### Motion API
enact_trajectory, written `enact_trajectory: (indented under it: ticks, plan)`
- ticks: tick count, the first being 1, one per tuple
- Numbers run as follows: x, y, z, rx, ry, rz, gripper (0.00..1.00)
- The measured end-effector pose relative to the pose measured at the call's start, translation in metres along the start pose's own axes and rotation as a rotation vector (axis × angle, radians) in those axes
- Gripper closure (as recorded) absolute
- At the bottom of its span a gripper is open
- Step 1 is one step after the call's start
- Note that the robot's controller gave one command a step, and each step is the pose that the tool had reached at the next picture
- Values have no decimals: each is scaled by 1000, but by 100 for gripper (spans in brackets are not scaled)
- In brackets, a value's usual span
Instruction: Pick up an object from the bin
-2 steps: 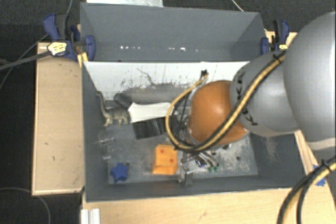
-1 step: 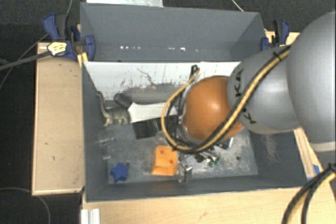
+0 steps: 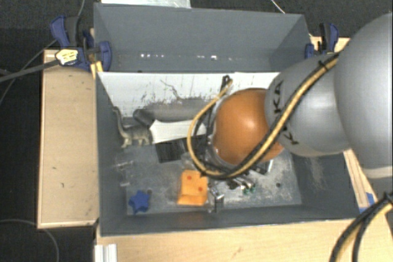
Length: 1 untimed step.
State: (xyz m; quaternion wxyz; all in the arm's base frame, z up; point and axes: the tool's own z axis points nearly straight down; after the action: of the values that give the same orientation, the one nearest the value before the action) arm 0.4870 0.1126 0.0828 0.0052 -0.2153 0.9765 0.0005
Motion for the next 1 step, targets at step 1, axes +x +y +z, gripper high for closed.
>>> enact_trajectory:
  ticks: [1]
  plan:
    - [-9,25,8,3,-15,-171,100]
